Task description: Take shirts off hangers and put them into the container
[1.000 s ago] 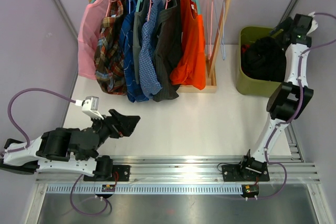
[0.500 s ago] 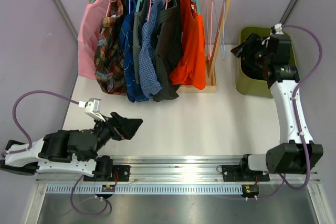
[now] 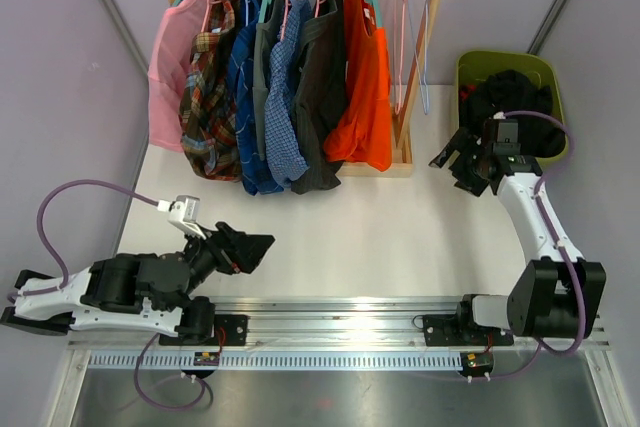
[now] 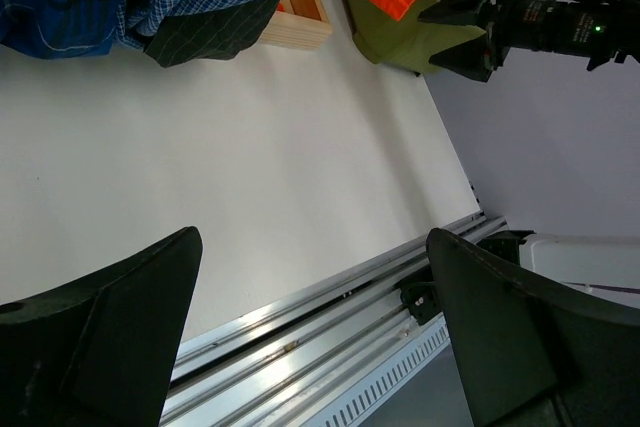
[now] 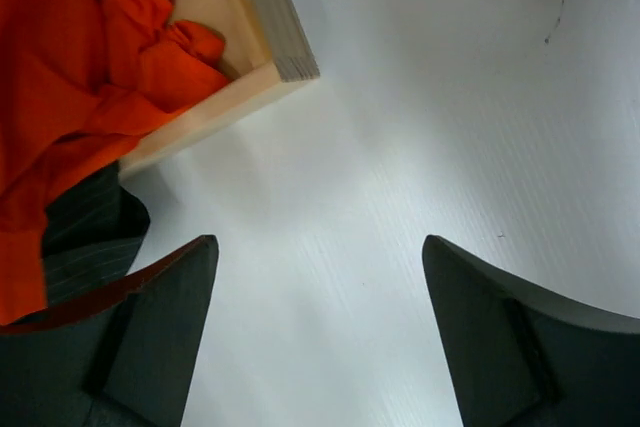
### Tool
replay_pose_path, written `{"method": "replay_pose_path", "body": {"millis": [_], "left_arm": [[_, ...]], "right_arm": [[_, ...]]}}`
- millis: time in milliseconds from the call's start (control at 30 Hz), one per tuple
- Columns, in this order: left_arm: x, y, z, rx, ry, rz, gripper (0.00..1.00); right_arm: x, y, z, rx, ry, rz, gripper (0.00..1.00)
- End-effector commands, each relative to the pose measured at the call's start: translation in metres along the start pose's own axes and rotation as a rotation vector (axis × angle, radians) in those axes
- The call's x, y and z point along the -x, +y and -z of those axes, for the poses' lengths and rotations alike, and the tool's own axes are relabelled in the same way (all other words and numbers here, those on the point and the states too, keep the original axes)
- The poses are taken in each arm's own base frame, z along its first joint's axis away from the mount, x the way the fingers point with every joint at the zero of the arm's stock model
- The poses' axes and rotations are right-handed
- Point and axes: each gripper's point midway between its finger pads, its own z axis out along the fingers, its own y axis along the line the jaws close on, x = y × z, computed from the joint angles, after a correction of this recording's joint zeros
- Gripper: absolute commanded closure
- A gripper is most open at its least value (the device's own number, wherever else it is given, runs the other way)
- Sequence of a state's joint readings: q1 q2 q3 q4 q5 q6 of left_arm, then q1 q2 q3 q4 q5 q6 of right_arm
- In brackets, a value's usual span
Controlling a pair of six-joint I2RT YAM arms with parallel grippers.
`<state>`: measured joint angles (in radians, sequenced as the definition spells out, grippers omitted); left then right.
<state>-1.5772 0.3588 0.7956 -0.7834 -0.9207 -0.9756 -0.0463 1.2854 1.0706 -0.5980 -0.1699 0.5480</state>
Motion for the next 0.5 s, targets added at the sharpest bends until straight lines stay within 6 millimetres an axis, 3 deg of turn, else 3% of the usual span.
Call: {"method": "replay_pose_path", "body": {"millis": [0,133,233,267,467], "left_arm": [[0.003,-0.005,0.0,-0.021,-0.014,0.057,0.01],[0.002,-0.002,0.0,-0.012,-0.015,0.058,0.01],[0.0,-0.001,0.0,-0.007,-0.012,0.06,0.01],[0.001,0.0,0.0,-0.004,-0.011,0.061,0.01],[-0.002,0.007,0.003,0.007,-0.001,0.082,0.01]], "right_arm": [[0.002,-0.004,-0.014,-0.022,-0.003,-0.025,0.09],[0.012,-0.032,-0.035,-0.164,-0.05,-0.04,0.05],[0.036,-0.045,-0.043,-0.26,-0.142,-0.046,0.04],[0.055,-0.045,-0.04,-0.287,-0.205,-0.052,0.04],[0.119,-0.051,-0.051,-0.379,-0.305,-0.092,0.01]]}}
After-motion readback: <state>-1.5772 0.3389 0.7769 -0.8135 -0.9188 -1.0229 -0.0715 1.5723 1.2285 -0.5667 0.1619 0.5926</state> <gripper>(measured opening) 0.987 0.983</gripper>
